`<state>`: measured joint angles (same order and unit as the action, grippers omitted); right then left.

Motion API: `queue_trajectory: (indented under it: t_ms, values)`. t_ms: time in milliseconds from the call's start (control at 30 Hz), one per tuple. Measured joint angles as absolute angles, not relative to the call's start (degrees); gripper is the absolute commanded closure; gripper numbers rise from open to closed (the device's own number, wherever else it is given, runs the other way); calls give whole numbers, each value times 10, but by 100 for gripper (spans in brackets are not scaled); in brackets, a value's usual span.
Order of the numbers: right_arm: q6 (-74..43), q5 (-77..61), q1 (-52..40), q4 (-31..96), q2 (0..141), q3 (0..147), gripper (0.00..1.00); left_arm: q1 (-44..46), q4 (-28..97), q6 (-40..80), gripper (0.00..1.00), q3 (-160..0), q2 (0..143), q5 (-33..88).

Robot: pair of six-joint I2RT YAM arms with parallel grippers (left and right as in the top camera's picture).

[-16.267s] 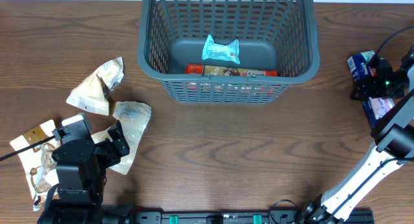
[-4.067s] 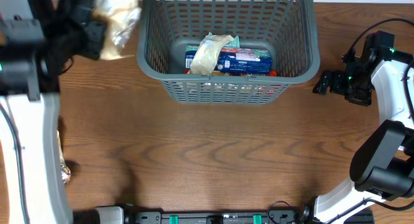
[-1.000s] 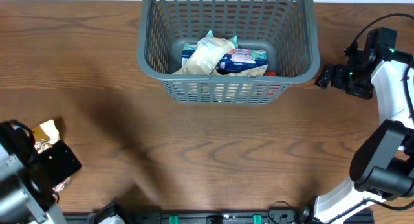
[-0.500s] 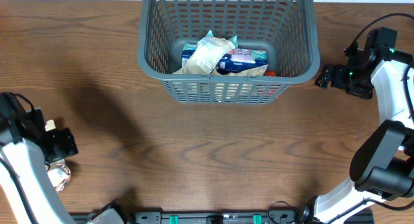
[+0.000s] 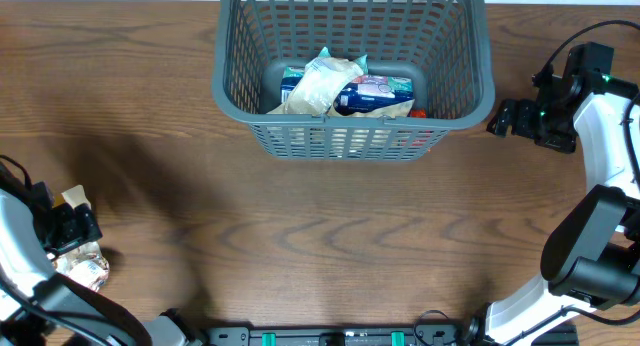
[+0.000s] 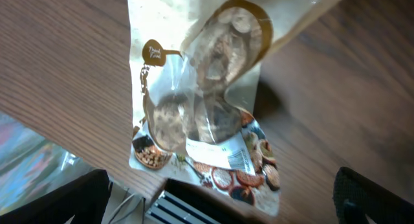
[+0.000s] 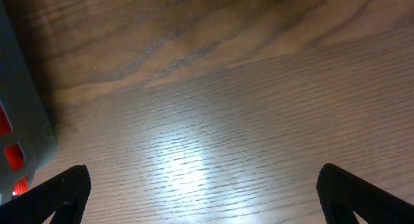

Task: Pack container
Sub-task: 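Reach the left gripper to the last Pantree pouch at the left edge and grasp it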

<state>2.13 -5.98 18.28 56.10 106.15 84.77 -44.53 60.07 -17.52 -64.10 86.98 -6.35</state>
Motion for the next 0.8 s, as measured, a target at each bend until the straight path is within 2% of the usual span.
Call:
queue_trajectory:
  t_ms: [800]
  values:
    - [21,-60,183,573,1061,848,1,-468,479,-243,1,-641,1027,-63]
